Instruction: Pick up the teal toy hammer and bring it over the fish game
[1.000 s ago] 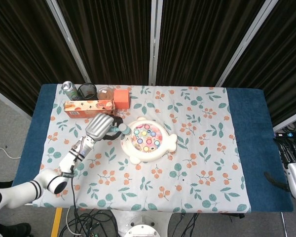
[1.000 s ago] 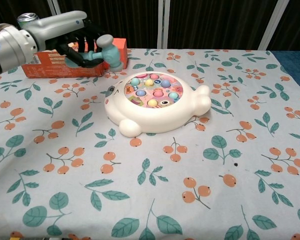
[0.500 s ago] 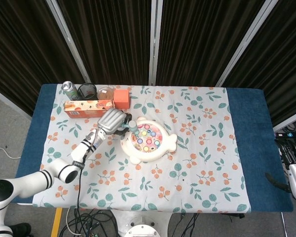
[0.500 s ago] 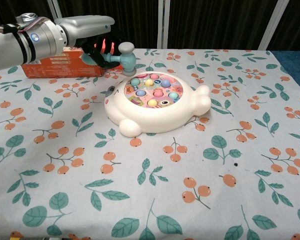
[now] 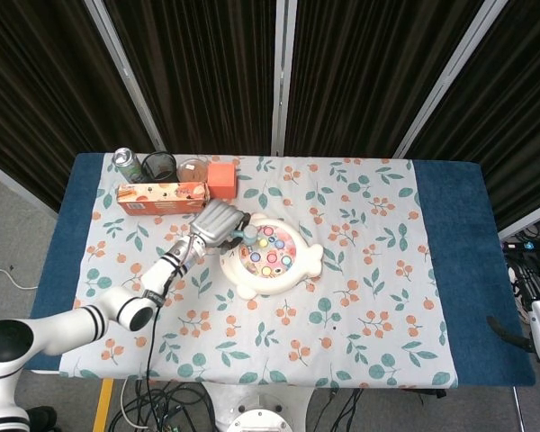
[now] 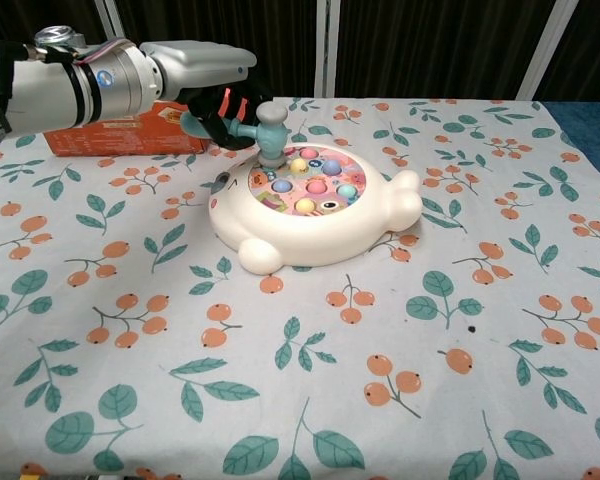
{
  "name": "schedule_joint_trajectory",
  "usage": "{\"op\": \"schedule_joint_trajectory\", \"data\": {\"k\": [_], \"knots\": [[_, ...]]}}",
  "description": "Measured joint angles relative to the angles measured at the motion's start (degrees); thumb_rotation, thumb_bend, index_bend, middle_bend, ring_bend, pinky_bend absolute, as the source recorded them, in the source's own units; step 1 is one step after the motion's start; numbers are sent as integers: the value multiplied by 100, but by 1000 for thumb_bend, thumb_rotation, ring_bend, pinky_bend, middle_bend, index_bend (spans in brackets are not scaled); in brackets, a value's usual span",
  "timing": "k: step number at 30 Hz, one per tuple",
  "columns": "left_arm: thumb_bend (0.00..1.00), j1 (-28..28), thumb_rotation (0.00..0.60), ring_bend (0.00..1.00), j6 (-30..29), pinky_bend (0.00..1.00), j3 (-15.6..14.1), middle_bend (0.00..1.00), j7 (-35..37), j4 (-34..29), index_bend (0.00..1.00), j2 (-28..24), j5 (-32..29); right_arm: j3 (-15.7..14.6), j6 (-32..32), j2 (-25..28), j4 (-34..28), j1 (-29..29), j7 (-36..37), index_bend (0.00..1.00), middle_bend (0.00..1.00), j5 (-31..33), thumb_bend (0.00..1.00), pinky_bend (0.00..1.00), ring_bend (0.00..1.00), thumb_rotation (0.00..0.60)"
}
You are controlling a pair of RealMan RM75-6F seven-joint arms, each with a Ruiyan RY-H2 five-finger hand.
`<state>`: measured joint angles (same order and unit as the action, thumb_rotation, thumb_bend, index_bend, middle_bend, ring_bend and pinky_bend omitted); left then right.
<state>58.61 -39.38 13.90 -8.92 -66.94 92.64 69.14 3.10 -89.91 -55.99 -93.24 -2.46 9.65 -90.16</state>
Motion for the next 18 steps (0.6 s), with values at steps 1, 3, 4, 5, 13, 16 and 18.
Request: {"op": "schedule_joint_trajectory", "data": {"k": [1,3,4,5,13,16,18], "knots": [[647,11,600,540,3,596,0,650,-29,-8,704,1,-44,1,-5,0,4,4,5,0,135,2,98,0,0,600],[648,24,600,540,-4,597,5,651,-79,-62,705,-26,-113,3,-20,0,11,15,14,0,134,3,99,0,0,600],[648,25,600,540,-12,598,7,651,-94,-99,705,-53,-128,4,-30,0,13,18,16,0,134,0,99,0,0,600],[648,25,600,540,-27,598,13,651,-110,-161,705,-96,-146,6,-41,-1,16,21,20,0,134,-6,99,0,0,600],[648,31,600,540,11,598,40,651,-128,-508,705,-370,-391,11,-29,-23,46,23,50,0,136,-6,99,0,0,600],[648,75,600,540,104,599,-6,651,-166,-435,705,-322,-485,12,-6,-28,49,20,47,0,136,10,99,0,0,600],[648,108,600,540,156,600,-39,651,-191,-328,705,-252,-540,12,20,-35,50,16,47,0,136,27,99,0,0,600]]}}
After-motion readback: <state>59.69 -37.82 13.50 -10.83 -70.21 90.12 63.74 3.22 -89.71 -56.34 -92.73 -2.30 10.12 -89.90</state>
